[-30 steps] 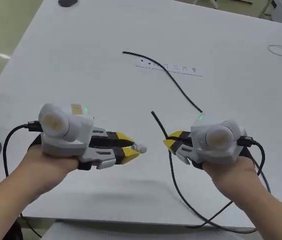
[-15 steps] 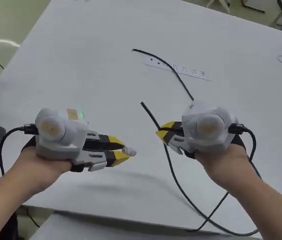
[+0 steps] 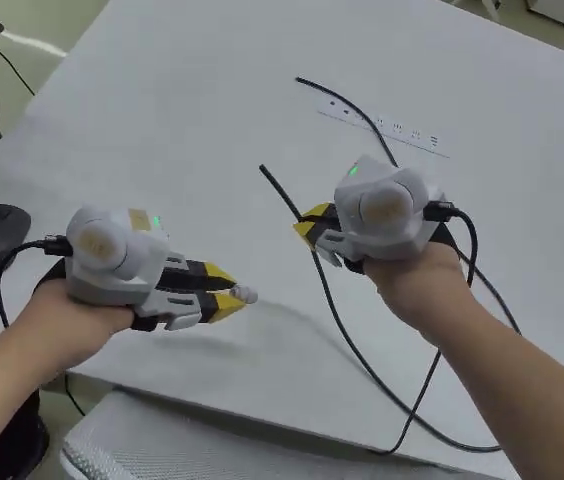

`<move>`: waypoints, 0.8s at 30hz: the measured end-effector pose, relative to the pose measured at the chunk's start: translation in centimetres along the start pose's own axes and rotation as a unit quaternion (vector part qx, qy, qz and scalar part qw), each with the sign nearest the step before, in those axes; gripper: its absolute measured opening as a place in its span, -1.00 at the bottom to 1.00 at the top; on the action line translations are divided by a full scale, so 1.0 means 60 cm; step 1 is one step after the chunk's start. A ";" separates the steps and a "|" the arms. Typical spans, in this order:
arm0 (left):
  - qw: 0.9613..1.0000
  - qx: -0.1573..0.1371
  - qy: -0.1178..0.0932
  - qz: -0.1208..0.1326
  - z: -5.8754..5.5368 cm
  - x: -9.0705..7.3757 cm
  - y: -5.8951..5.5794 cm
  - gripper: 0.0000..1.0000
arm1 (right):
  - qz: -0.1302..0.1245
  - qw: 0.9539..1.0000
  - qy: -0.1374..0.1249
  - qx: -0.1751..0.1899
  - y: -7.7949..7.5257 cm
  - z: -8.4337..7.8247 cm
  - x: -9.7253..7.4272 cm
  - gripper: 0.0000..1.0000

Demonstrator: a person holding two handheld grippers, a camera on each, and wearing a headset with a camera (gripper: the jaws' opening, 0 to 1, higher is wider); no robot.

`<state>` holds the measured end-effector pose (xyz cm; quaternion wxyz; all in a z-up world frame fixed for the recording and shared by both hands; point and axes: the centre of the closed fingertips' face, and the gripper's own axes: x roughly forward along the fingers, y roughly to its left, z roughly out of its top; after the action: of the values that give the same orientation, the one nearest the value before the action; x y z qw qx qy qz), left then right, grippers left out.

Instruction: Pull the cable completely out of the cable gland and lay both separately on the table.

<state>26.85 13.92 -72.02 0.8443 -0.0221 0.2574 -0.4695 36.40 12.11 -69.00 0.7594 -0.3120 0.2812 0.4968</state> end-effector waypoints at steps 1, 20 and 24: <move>1.000 -0.001 0.000 0.002 -0.003 -0.001 0.002 -0.70 | 0.003 1.000 0.001 -0.002 0.001 0.002 0.007 -1.00; 0.999 -0.011 0.021 0.034 -0.070 -0.010 0.043 -0.70 | 0.081 0.988 0.041 -0.121 0.072 0.012 0.137 -1.00; 0.999 -0.016 0.024 0.040 -0.085 -0.011 0.048 -0.70 | 0.094 0.985 0.052 -0.131 0.088 0.005 0.163 -1.00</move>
<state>26.46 17.09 -76.97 0.8553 -0.0136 0.2857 -0.4319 34.92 19.65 -77.07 0.6460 -0.4067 0.2809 0.5817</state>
